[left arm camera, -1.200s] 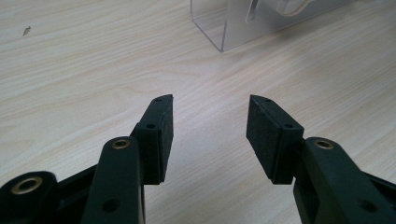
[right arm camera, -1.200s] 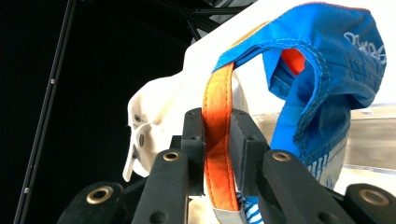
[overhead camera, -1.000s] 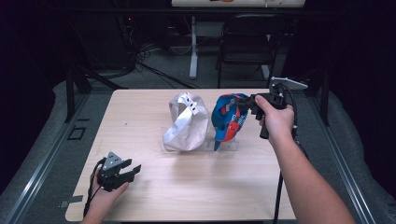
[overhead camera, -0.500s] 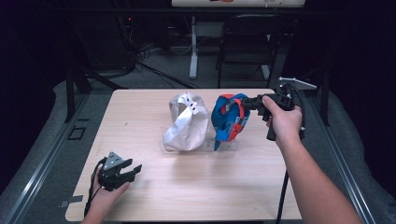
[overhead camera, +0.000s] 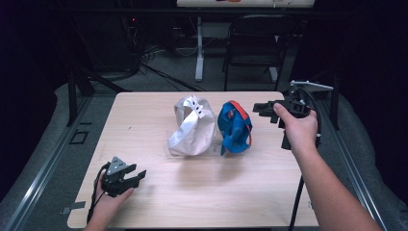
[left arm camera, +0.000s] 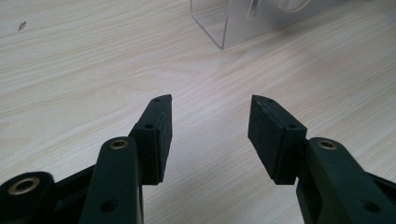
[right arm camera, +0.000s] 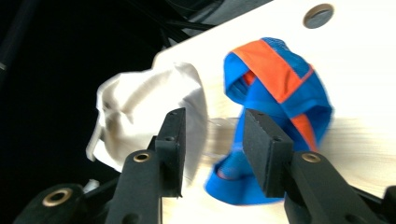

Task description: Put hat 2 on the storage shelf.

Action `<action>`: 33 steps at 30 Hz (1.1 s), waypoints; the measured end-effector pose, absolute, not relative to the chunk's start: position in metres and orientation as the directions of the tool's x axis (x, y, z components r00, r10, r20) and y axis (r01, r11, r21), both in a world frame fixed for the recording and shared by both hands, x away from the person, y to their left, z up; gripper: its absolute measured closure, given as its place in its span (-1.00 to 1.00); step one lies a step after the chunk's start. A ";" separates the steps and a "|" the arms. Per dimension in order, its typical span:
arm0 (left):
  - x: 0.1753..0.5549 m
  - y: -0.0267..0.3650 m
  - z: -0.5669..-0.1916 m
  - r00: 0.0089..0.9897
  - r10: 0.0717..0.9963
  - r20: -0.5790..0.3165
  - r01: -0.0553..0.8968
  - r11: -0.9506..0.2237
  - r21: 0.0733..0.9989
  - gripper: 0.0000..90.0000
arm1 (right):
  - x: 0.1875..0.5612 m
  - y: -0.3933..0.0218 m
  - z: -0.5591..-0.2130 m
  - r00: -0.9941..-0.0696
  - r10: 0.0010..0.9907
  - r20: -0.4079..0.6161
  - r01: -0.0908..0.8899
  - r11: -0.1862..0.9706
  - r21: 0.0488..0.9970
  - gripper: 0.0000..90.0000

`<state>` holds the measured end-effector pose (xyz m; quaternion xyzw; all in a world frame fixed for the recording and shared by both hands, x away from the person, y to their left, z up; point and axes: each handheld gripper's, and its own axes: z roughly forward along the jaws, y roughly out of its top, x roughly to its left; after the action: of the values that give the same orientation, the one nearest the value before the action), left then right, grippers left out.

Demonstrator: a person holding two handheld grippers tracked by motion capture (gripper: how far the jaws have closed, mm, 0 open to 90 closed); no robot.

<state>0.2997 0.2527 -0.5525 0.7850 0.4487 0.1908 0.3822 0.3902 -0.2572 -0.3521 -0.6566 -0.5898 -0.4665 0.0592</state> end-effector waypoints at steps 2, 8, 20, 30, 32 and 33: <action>0.300 0.253 -0.552 0.523 0.851 -0.043 0.559 -0.304 0.772 0.12 | 0.389 -0.256 -0.352 -0.133 0.731 0.669 0.828 -0.290 0.480 0.32; 0.301 0.255 -0.554 0.519 0.854 -0.042 0.559 -0.302 0.772 0.09 | 0.377 -0.255 -0.358 -0.189 0.777 0.600 0.814 -0.218 0.539 0.23; 0.301 0.256 -0.556 0.516 0.855 -0.046 0.568 -0.302 0.765 0.03 | 0.348 -0.252 -0.387 -0.290 0.812 0.506 0.755 -0.131 0.643 0.08; 0.302 0.257 -0.557 0.506 0.861 -0.049 0.568 -0.290 0.770 0.03 | 0.320 -0.265 -0.413 -0.318 0.786 0.531 0.717 -0.167 0.677 0.06; 0.302 0.257 -0.557 0.508 0.860 -0.050 0.573 -0.294 0.765 0.03 | 0.312 -0.269 -0.420 -0.324 0.771 0.548 0.706 -0.189 0.683 0.06; 0.302 0.257 -0.557 0.508 0.860 -0.050 0.573 -0.294 0.765 0.03 | 0.312 -0.269 -0.420 -0.324 0.771 0.548 0.706 -0.189 0.683 0.06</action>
<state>0.3018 0.2575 -0.5566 0.7818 0.4583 0.1893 0.3780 0.3120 -0.2691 -0.4200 -0.5806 -0.6361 -0.5072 -0.0322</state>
